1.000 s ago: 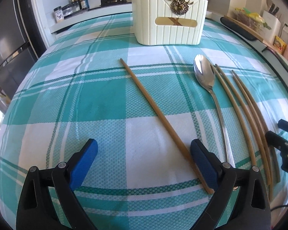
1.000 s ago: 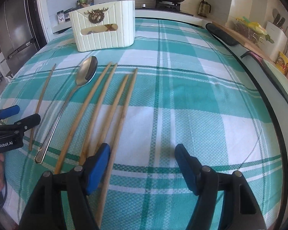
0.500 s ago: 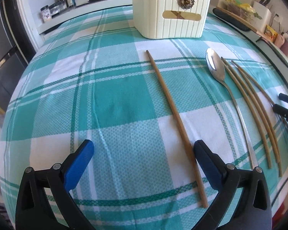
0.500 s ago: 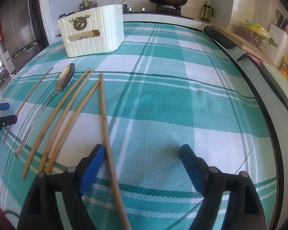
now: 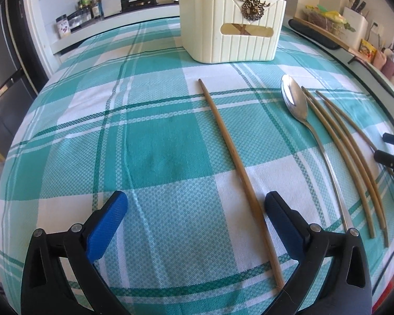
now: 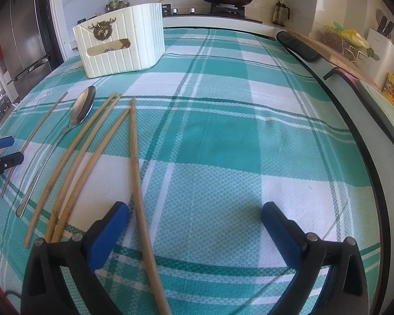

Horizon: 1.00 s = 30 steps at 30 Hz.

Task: Organize utensils
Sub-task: 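Position the left tool around a loose chopstick while the right tool straddles another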

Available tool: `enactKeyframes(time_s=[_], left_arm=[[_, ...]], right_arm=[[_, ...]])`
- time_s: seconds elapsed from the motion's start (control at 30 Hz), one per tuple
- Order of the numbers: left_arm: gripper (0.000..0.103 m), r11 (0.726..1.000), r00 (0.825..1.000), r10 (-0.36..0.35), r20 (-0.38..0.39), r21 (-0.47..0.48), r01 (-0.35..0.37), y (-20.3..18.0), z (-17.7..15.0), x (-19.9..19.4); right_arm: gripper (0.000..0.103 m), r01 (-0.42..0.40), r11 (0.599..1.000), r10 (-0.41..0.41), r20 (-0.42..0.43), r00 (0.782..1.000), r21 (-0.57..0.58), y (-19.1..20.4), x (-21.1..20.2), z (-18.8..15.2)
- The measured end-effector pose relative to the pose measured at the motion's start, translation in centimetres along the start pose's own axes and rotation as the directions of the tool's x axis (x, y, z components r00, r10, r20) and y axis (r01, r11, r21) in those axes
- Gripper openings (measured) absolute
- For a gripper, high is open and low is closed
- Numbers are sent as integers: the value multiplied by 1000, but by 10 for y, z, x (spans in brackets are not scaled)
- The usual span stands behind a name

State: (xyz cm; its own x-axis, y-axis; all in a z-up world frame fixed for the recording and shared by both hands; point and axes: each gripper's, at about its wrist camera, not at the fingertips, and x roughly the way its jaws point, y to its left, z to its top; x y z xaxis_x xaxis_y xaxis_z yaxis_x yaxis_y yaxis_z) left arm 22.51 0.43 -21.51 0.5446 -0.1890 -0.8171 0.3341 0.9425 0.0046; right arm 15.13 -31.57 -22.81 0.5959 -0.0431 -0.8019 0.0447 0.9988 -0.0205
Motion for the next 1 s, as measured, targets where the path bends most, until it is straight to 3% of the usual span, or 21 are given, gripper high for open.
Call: enactKeyframes(time_s=[1.0], left_arm=[[103, 1000, 1000, -8, 0, 1, 8, -1, 2, 2]], right_arm=[[103, 0, 1000, 0, 0, 1000, 0, 0, 0, 0]])
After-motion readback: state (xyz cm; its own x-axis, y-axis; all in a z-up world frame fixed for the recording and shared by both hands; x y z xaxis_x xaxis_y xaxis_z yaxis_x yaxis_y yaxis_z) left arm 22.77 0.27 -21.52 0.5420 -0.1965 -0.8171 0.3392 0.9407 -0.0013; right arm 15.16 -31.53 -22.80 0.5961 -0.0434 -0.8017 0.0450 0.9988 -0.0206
